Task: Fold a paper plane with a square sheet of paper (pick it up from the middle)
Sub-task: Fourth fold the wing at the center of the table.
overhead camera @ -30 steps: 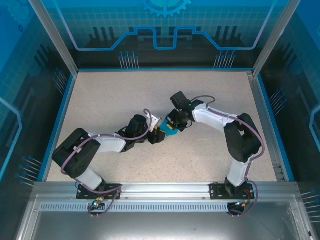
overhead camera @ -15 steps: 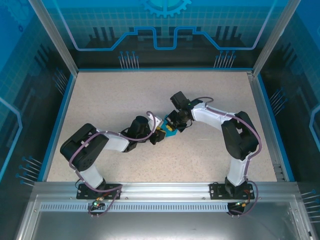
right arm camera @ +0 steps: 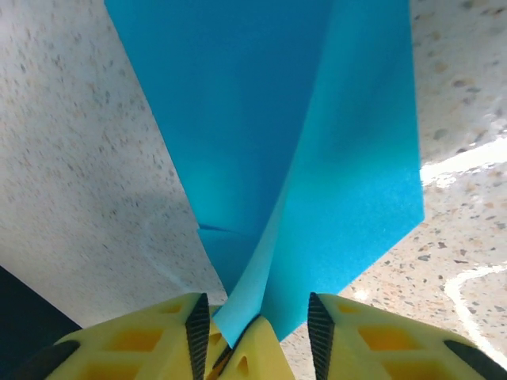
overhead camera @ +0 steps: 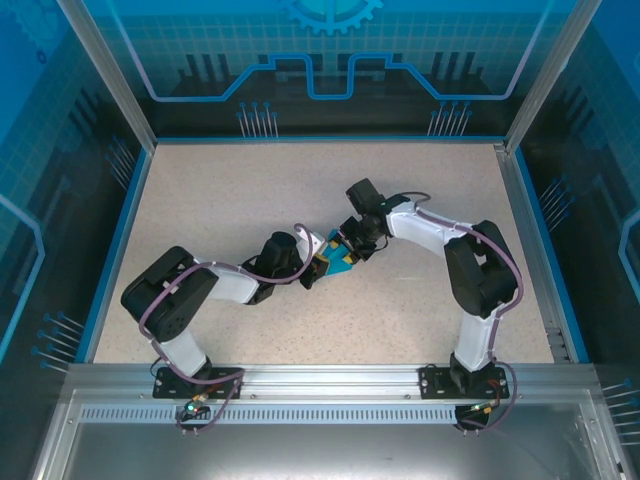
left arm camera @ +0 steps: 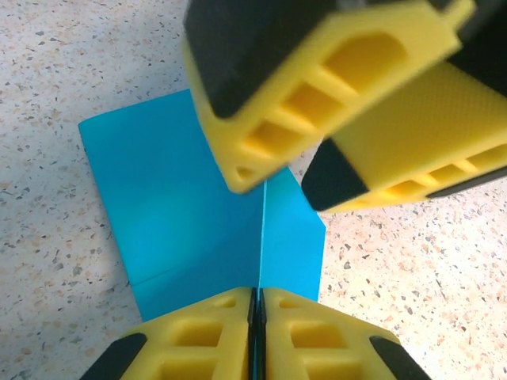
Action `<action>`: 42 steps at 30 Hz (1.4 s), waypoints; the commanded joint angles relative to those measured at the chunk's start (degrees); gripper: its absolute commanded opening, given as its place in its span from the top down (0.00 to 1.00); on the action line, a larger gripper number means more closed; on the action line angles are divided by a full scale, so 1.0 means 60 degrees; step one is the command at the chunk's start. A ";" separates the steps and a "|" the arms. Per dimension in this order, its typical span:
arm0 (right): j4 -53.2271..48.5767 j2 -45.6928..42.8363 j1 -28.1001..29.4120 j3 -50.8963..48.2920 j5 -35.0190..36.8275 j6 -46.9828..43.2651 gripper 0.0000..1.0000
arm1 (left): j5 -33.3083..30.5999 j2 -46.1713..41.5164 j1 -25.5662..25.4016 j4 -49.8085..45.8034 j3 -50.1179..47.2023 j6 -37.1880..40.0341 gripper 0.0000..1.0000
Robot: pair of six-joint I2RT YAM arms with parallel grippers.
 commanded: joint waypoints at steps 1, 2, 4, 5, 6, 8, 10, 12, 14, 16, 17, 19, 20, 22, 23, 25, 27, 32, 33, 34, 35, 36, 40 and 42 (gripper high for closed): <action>-0.0238 -0.0590 -0.0282 0.0030 0.0189 -0.0724 0.42 | 0.0160 0.0177 -0.0049 0.0201 0.0013 -0.0481 0.88; 0.0000 -0.0746 -0.0339 -0.0142 0.0276 -0.1070 0.38 | 0.0233 0.0194 -0.0046 0.0233 0.0002 -0.0697 0.88; 0.0738 -0.1018 -0.0402 -0.0561 0.0267 -0.1847 0.32 | 0.0334 0.0215 -0.0030 0.0433 -0.0068 -0.1158 0.89; 0.1135 -0.1127 -0.0421 -0.0805 0.0200 -0.2238 0.32 | 0.0345 0.0216 -0.0016 0.0502 -0.0101 -0.1438 0.89; 0.1434 -0.1218 -0.0436 -0.0979 0.0163 -0.2598 0.32 | 0.0359 0.0223 -0.0010 0.0530 -0.0115 -0.1664 0.89; 0.1894 -0.1390 -0.0455 -0.1321 0.0097 -0.3253 0.32 | 0.0351 0.0229 0.0007 0.0547 -0.0119 -0.2201 0.90; 0.2438 -0.1541 -0.0473 -0.1724 0.0047 -0.3728 0.32 | 0.0352 0.0254 0.0066 0.0676 -0.0148 -0.2899 0.90; 0.2843 -0.1567 -0.0528 -0.2032 -0.0153 -0.4007 0.33 | 0.0403 0.0277 0.0088 0.0850 -0.0177 -0.3554 0.90; 0.3202 -0.1550 -0.0553 -0.2298 -0.0247 -0.4184 0.33 | 0.0389 0.0317 0.0082 0.0997 -0.0230 -0.4027 0.90; 0.3568 -0.1434 -0.0569 -0.2518 -0.0412 -0.4318 0.34 | 0.0290 0.0376 0.0104 0.1249 -0.0351 -0.4436 0.90; 0.3688 -0.1379 -0.0582 -0.2582 -0.0460 -0.4310 0.34 | 0.0286 0.0426 0.0118 0.1337 -0.0377 -0.4527 0.90; 0.4063 -0.1255 -0.0583 -0.2767 -0.0687 -0.4292 0.35 | 0.0259 0.0566 0.0114 0.1399 -0.0381 -0.4681 0.90; 0.4176 -0.1213 -0.0582 -0.2816 -0.0729 -0.4263 0.36 | 0.0274 0.0607 0.0109 0.1398 -0.0394 -0.4720 0.90; 0.4374 -0.1113 -0.0594 -0.2890 -0.0812 -0.4267 0.37 | 0.0156 0.0704 0.0122 0.1489 -0.0466 -0.4908 0.90; 0.4392 -0.1059 -0.0599 -0.2895 -0.0824 -0.4260 0.37 | 0.0141 0.0740 0.0122 0.1502 -0.0484 -0.4984 0.90; 0.4456 -0.0953 -0.0625 -0.2924 -0.0850 -0.4235 0.40 | 0.0067 0.0809 0.0152 0.1507 -0.0528 -0.5235 0.90; 0.4500 -0.0884 -0.0625 -0.2955 -0.0895 -0.4205 0.42 | 0.0077 0.0871 0.0194 0.1622 -0.0578 -0.5529 0.90; 0.4646 -0.0714 -0.0636 -0.3008 -0.0857 -0.4055 0.44 | 0.0121 0.0941 0.0304 0.1849 -0.0679 -0.6301 0.90; 0.4683 -0.0644 -0.0619 -0.3009 -0.0903 -0.4016 0.44 | 0.0121 0.0974 0.0324 0.1936 -0.0711 -0.6414 0.90; 0.4729 -0.0592 -0.0625 -0.2998 -0.0917 -0.3983 0.45 | 0.0109 0.1007 0.0321 0.1990 -0.0728 -0.6536 0.90; 0.4765 -0.0512 -0.0623 -0.3000 -0.0955 -0.3956 0.46 | 0.0109 0.1007 0.0334 0.2012 -0.0732 -0.6600 0.90; 0.4760 -0.0445 -0.0623 -0.2973 -0.0980 -0.3941 0.46 | 0.0087 0.1023 0.0327 0.2035 -0.0748 -0.6653 0.90; 0.4767 -0.0232 -0.0626 -0.2837 -0.1037 -0.3876 0.49 | 0.0026 0.1062 0.0348 0.2197 -0.0836 -0.6852 0.89; 0.4723 -0.0138 -0.0627 -0.2740 -0.1063 -0.3863 0.50 | 0.0052 0.1051 0.0346 0.2207 -0.0844 -0.6915 0.89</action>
